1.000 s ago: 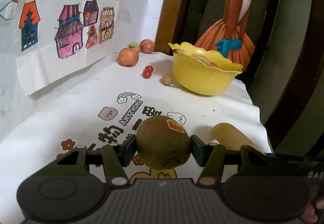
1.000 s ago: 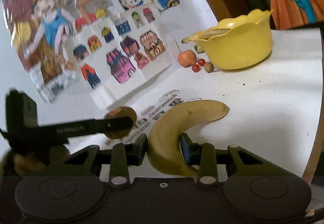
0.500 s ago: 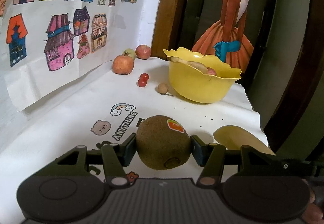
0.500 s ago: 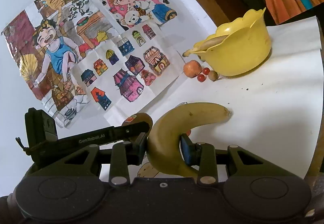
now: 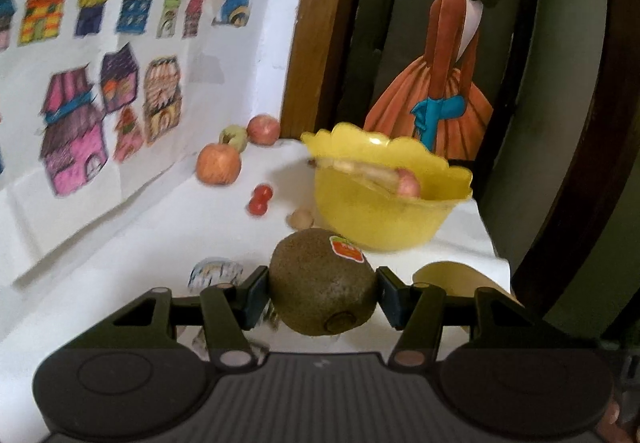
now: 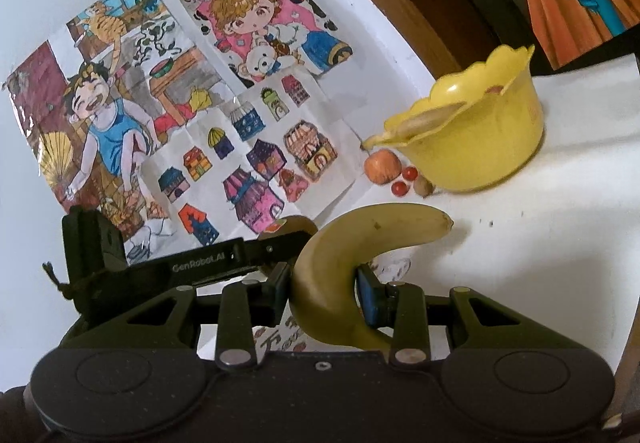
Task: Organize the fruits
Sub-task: 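Lift banana and kiwi and carry both toward the yellow bowl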
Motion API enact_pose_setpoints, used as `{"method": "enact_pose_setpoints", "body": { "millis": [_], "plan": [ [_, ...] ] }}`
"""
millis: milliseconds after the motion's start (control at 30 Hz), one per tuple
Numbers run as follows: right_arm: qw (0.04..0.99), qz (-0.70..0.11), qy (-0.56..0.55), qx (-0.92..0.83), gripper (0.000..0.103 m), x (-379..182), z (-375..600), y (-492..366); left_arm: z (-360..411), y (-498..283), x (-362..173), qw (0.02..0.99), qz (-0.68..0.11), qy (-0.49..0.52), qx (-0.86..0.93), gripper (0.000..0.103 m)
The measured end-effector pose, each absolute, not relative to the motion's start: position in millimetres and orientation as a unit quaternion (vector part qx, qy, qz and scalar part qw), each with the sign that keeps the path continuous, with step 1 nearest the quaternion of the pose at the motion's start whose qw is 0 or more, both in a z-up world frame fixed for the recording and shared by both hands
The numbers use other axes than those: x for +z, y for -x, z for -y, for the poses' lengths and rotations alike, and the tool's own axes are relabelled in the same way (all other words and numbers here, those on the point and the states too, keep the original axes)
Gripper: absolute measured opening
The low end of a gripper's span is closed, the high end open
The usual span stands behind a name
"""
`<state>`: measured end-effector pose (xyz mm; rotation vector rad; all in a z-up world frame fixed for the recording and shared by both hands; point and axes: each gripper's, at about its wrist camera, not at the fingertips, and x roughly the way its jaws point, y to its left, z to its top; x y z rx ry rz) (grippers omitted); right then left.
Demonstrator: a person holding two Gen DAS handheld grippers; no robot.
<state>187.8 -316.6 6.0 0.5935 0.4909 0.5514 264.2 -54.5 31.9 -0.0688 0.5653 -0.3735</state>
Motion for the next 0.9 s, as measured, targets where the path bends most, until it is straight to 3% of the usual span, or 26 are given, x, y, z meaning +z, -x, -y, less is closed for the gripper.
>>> {"method": "enact_pose_setpoints", "body": {
  "millis": [467,833,900],
  "plan": [
    [0.928,-0.181,-0.227,0.234,0.040,55.0,358.8,-244.4,114.5,-345.0,76.8,0.957,-0.189,0.035,-0.216,0.062],
    [0.924,-0.192,-0.229,0.239,0.040,51.6,370.3,-236.0,132.9,-392.1,58.1,0.955,-0.208,0.044,-0.206,0.062],
    [0.932,-0.171,-0.216,0.236,0.029,60.0,372.7,-231.4,134.7,-397.8,54.6,0.954,-0.212,0.045,-0.206,0.062]
  ]
}}
